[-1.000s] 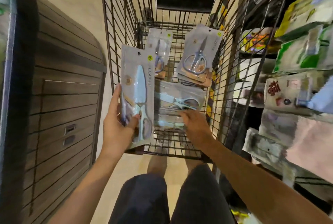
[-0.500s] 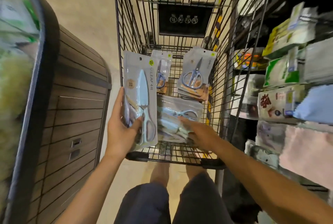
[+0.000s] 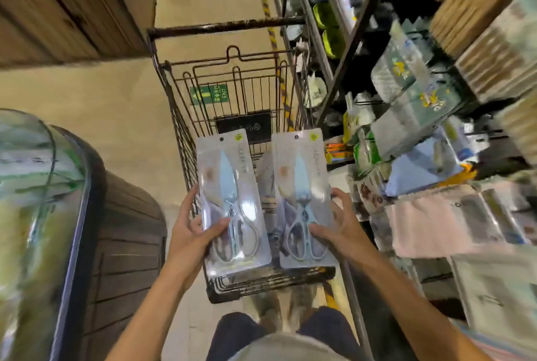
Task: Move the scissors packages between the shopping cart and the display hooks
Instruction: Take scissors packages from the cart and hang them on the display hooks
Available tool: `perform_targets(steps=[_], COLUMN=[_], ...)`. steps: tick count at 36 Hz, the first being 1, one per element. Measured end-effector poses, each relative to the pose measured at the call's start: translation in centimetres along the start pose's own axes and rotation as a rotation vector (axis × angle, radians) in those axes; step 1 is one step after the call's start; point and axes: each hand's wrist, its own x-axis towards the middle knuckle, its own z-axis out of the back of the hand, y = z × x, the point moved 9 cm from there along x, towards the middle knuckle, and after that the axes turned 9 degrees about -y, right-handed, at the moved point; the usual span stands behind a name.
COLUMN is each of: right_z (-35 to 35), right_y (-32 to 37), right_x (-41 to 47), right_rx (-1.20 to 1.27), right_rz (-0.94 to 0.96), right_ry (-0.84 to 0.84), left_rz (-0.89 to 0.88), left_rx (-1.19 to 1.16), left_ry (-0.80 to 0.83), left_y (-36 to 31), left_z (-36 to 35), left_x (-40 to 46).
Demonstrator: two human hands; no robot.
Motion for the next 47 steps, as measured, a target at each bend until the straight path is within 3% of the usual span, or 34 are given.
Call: perform_targets(steps=[12,23,27,41,47], right_z=[5.9,12.0,13.5,14.1,12.3], right_y=[1.7,-1.6,-4.5,-10.0,-11.9], right_x=[-12.2,-27.4,-33.0,-51.9,-61.8], right_rx=[0.183,0.405,0.436,0.479,0.421], right_rz=[0.195,0.299,0.267,0.304,0.247], right_ry=[-0.217,-0.395,-0.459,-0.919,-1.224], left_rz=[-0.07,-0.355,-0.382,-0.484,-0.531], left_rx=[0.016,0.219,0.243,0.377,0.429], left_ry=[0.298,0.446,0.507,0.925,1.152], left_y=[-2.8,-1.0,0.4,4.8,7.3], left_z=[-5.6,-9.5,-10.4,-14.5,-15.9], left_x=[-8.1,-21.3,-26.2,-37.4,-41.8])
